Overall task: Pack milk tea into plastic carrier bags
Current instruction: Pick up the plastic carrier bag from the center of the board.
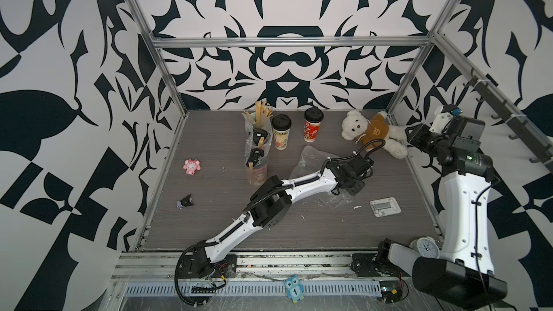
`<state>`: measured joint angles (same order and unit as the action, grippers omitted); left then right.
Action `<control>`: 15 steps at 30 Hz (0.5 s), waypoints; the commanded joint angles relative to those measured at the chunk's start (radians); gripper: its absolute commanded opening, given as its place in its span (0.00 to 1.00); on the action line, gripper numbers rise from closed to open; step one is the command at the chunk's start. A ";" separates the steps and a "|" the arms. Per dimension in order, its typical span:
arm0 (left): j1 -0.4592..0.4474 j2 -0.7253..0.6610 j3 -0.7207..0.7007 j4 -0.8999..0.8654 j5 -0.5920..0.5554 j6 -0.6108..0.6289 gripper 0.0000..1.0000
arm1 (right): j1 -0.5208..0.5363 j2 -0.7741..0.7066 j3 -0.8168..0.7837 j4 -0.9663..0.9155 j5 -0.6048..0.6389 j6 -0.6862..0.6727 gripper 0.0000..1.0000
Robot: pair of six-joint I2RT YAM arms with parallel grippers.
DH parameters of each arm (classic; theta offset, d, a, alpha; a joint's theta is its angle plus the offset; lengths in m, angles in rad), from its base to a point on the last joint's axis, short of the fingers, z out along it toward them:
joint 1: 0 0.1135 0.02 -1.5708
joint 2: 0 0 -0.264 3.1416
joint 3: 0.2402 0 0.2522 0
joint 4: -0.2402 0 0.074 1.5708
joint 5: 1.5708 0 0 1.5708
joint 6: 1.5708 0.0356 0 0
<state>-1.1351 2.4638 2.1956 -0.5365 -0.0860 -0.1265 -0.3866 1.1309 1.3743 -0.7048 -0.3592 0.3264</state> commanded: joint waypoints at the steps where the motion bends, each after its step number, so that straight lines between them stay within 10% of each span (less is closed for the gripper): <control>1: 0.041 -0.178 -0.056 -0.010 0.114 -0.082 0.00 | -0.001 -0.026 -0.006 0.047 -0.069 0.010 0.25; 7: 0.101 -0.406 -0.236 0.028 0.247 -0.191 0.00 | 0.040 -0.018 0.009 0.068 -0.143 0.013 0.24; 15: 0.169 -0.626 -0.428 0.083 0.312 -0.281 0.00 | 0.343 0.146 0.171 -0.041 -0.007 -0.067 0.34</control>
<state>-0.9703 1.8645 1.8214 -0.4606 0.1761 -0.3527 -0.0910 1.2285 1.4788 -0.7189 -0.4046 0.2955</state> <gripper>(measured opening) 0.046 0.331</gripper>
